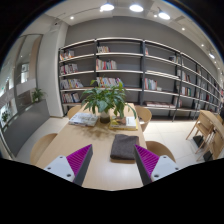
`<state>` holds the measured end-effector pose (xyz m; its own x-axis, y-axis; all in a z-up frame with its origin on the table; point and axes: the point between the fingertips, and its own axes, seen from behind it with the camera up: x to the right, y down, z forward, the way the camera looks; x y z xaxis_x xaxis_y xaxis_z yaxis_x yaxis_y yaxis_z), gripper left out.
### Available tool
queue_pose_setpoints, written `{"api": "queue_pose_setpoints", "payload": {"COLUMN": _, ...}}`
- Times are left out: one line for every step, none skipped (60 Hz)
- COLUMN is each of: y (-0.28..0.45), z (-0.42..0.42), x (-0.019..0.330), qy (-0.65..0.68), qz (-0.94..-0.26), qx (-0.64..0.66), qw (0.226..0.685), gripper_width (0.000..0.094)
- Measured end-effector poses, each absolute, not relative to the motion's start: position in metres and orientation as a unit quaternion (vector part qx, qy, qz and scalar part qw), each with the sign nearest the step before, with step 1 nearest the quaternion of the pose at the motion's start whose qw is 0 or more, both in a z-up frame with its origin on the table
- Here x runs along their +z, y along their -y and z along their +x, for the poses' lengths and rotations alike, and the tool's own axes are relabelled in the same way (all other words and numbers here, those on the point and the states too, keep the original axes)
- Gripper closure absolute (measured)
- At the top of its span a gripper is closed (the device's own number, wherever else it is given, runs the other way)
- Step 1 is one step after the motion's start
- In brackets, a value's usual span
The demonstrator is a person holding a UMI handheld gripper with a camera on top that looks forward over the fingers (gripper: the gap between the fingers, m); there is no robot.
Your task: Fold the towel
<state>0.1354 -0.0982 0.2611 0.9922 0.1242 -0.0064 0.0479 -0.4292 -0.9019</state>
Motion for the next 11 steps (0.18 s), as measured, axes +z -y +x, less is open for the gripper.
{"api": "queue_pose_setpoints", "payload": {"y": 0.101, "z": 0.134, "x": 0.261, "qy": 0.051, "qz": -0.844, "qx": 0.036, "qw": 0.532, "gripper_width": 0.0111}}
{"api": "queue_pose_setpoints", "payload": {"y": 0.103, "z": 0.132, "x": 0.262, "qy": 0.051, "qz": -0.844, "qx": 0.036, "qw": 0.532, "gripper_width": 0.0112}}
{"api": "queue_pose_setpoints", "payload": {"y": 0.105, "z": 0.131, "x": 0.261, "qy": 0.051, "qz": -0.844, "qx": 0.036, "qw": 0.532, "gripper_width": 0.0112}}
{"api": "queue_pose_setpoints", "payload": {"y": 0.107, "z": 0.130, "x": 0.262, "qy": 0.051, "qz": -0.845, "qx": 0.036, "qw": 0.532, "gripper_width": 0.0111}}
{"api": "queue_pose_setpoints", "payload": {"y": 0.108, "z": 0.129, "x": 0.262, "qy": 0.051, "qz": -0.844, "qx": 0.036, "qw": 0.532, "gripper_width": 0.0111}}
{"api": "queue_pose_setpoints", "payload": {"y": 0.110, "z": 0.128, "x": 0.263, "qy": 0.051, "qz": -0.844, "qx": 0.035, "qw": 0.533, "gripper_width": 0.0111}}
{"api": "queue_pose_setpoints", "payload": {"y": 0.113, "z": 0.127, "x": 0.266, "qy": 0.051, "qz": -0.844, "qx": 0.035, "qw": 0.533, "gripper_width": 0.0111}}
{"api": "queue_pose_setpoints", "payload": {"y": 0.114, "z": 0.127, "x": 0.267, "qy": 0.050, "qz": -0.843, "qx": 0.034, "qw": 0.534, "gripper_width": 0.0111}}
{"api": "queue_pose_setpoints", "payload": {"y": 0.115, "z": 0.126, "x": 0.267, "qy": 0.050, "qz": -0.843, "qx": 0.033, "qw": 0.535, "gripper_width": 0.0113}}
{"api": "queue_pose_setpoints", "payload": {"y": 0.115, "z": 0.126, "x": 0.267, "qy": 0.050, "qz": -0.843, "qx": 0.032, "qw": 0.535, "gripper_width": 0.0112}}
{"api": "queue_pose_setpoints", "payload": {"y": 0.116, "z": 0.125, "x": 0.267, "qy": 0.050, "qz": -0.843, "qx": 0.031, "qw": 0.535, "gripper_width": 0.0113}}
